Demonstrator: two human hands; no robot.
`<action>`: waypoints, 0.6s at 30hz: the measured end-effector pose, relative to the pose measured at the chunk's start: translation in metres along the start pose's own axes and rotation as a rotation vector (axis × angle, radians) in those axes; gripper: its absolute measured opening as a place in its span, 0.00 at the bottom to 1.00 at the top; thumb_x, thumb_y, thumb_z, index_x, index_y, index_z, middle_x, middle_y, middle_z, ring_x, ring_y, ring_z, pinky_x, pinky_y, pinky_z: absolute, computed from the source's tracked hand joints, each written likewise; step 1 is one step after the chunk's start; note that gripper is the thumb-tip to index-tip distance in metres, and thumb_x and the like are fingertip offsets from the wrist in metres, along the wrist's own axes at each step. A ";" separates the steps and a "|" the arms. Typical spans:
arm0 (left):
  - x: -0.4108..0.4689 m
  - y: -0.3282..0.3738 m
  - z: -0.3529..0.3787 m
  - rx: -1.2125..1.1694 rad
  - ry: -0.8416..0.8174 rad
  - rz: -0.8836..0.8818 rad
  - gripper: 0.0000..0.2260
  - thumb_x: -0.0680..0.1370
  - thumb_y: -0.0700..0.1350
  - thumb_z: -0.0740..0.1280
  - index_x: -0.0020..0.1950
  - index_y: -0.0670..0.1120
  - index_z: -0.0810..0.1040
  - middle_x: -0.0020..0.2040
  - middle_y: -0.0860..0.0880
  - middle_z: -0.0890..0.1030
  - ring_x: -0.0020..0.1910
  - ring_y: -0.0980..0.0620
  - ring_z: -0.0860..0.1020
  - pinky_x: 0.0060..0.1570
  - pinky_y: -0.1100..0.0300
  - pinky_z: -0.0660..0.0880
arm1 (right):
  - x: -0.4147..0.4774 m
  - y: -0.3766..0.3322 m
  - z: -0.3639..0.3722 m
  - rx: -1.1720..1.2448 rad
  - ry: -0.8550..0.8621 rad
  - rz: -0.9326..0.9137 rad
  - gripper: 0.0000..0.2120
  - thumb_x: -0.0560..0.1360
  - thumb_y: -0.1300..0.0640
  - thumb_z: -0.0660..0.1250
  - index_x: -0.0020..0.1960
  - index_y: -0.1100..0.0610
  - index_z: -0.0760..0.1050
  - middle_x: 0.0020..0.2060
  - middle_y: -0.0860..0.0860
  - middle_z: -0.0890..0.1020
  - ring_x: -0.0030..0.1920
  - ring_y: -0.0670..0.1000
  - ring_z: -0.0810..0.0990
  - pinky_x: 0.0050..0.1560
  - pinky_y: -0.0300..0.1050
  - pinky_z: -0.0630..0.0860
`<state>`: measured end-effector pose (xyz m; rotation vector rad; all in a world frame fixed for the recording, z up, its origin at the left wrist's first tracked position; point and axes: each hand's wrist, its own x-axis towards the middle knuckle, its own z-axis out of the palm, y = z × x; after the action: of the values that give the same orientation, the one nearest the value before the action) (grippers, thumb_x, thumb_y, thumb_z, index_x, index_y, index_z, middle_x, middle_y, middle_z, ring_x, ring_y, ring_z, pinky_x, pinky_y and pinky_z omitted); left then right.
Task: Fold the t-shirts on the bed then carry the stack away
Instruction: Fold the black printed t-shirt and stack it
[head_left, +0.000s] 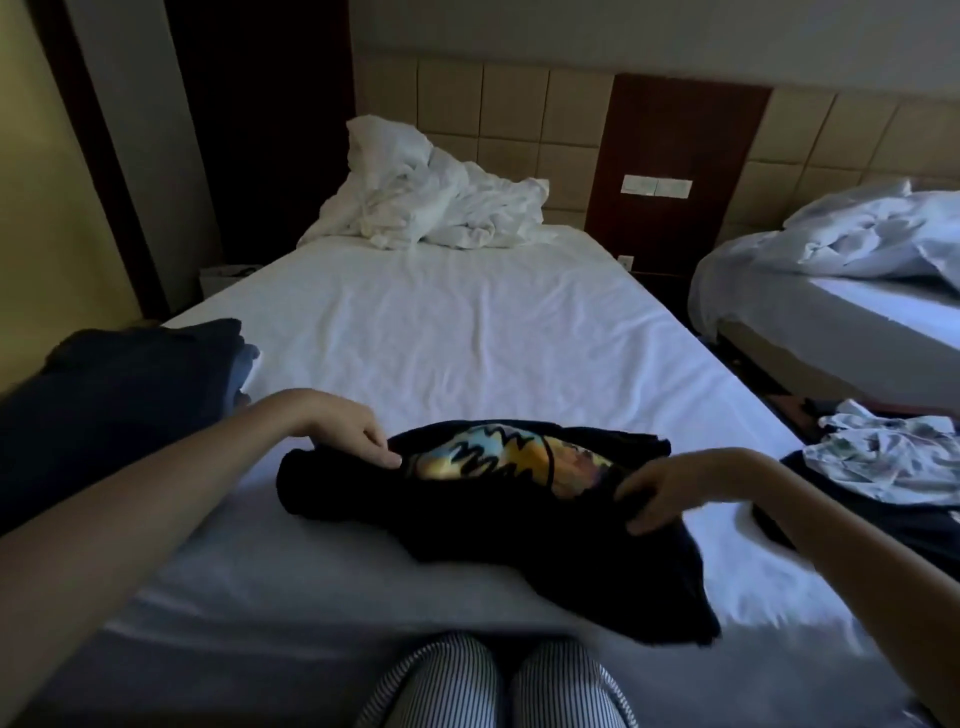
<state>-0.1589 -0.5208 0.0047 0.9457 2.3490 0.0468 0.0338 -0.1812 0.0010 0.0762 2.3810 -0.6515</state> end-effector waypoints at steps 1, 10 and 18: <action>0.003 0.005 0.005 0.004 -0.001 0.004 0.15 0.76 0.63 0.60 0.39 0.56 0.79 0.34 0.58 0.77 0.33 0.58 0.74 0.39 0.63 0.70 | 0.001 0.001 0.008 -0.060 -0.099 0.022 0.12 0.73 0.48 0.69 0.55 0.48 0.75 0.46 0.45 0.80 0.44 0.40 0.78 0.49 0.39 0.74; 0.079 0.091 0.027 -0.329 0.398 0.240 0.23 0.79 0.54 0.62 0.72 0.48 0.65 0.73 0.48 0.66 0.71 0.48 0.64 0.66 0.56 0.64 | 0.037 -0.009 0.034 0.105 0.875 -0.022 0.28 0.71 0.35 0.65 0.64 0.50 0.72 0.57 0.52 0.76 0.59 0.55 0.75 0.56 0.52 0.73; 0.075 0.098 0.060 -0.123 0.051 0.274 0.27 0.74 0.64 0.63 0.69 0.51 0.69 0.67 0.49 0.70 0.65 0.49 0.70 0.59 0.58 0.68 | -0.003 0.008 0.110 -0.155 0.581 -0.075 0.26 0.67 0.27 0.59 0.38 0.51 0.72 0.32 0.44 0.73 0.40 0.42 0.74 0.40 0.42 0.68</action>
<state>-0.1077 -0.4103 -0.0597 1.2094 2.2169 0.3244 0.1029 -0.2259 -0.0732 0.1234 2.9992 -0.5249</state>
